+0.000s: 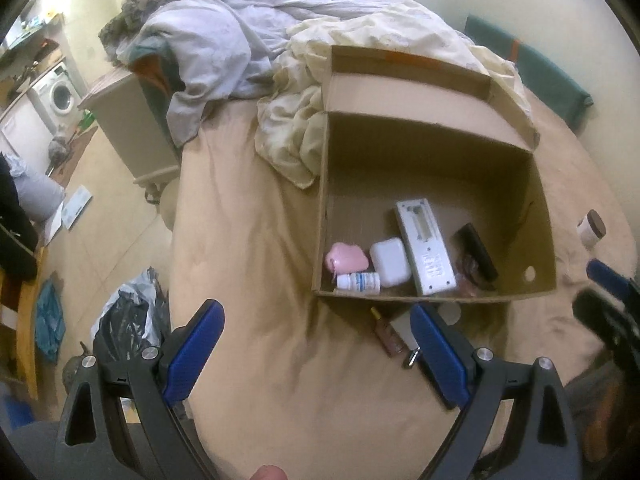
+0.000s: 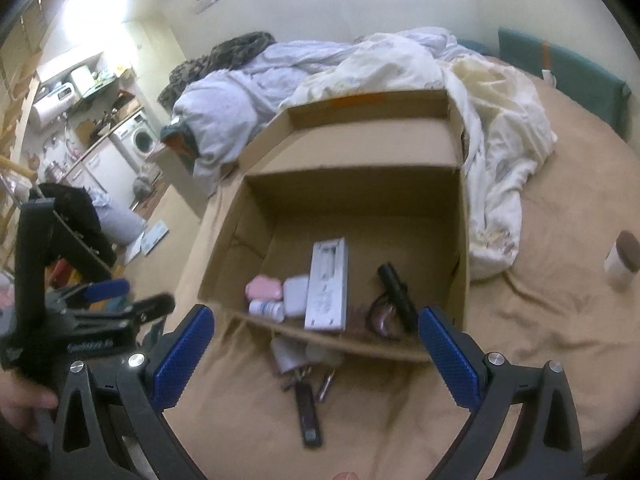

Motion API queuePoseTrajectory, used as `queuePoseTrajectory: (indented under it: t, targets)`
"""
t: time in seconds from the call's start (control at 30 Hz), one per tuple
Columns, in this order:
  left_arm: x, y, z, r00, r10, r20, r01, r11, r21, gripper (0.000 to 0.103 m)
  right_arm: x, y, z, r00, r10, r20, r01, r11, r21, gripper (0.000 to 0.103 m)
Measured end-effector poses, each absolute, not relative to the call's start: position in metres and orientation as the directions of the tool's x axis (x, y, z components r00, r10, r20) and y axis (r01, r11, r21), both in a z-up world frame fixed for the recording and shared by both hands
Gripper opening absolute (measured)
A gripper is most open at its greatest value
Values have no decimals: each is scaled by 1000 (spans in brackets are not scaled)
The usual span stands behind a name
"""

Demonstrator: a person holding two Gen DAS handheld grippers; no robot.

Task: Organize rigid objects
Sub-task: 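Lift both tools up away from the box, then lower the right tool and grasp the black power bank with red display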

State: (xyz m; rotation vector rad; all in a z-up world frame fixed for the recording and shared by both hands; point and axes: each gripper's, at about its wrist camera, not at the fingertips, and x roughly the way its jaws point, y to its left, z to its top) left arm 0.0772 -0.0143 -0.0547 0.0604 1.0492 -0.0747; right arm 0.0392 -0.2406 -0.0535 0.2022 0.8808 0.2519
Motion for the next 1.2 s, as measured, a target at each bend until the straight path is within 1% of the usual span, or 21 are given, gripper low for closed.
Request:
queuePoseTrajectory:
  t: [0.27,0.4,0.67,0.77,0.87,0.9,0.93,0.97,1.0,1.07,1.13,1.2]
  targets:
    - [85,-9,-66,476,-28,-879,42,999,-9,93,38,-245,-73,580,258,-772,-85,963,258,103]
    - [87,-13,-71,461,-19,-887,45,999,3,93,44,-249,-84,544,285,-790,-64,952,299,103]
    - [88,-9,-72,439,-33,-898,34,999,-20,93,57,-240,-111,434,317,-844,-46,943,330,103]
    - [89,-10,-73,431,-38,-902,39,999,-23,93,61,-231,-124,378,312,-872,-41,946,321,103]
    - [88,-11,-74,424,-42,-905,43,999,-26,93,63,-220,-138,303,340,-890,-66,940,336,102]
    - [88,-10,-74,422,-42,-905,42,999,-27,93,63,-215,-143,276,350,-895,-78,937,342,99]
    - [87,-10,-74,422,-42,-906,40,999,-28,93,64,-210,-149,246,352,-903,-92,936,340,91]
    - [87,-10,-74,421,-42,-906,38,999,-28,93,64,-205,-156,218,346,-913,-106,938,330,82]
    - [88,-9,-74,419,-41,-907,35,999,-29,93,64,-200,-161,198,336,-921,-116,941,319,78]
    - [89,-8,-75,415,-41,-909,28,999,-32,93,63,-191,-172,153,316,-936,-145,944,295,64]
    - [89,-7,-76,411,-41,-911,24,999,-34,93,61,-182,-180,121,299,-947,-178,945,275,54]
    - [89,-8,-76,409,-38,-912,24,999,-31,93,59,-175,-186,102,285,-953,-202,944,260,54]
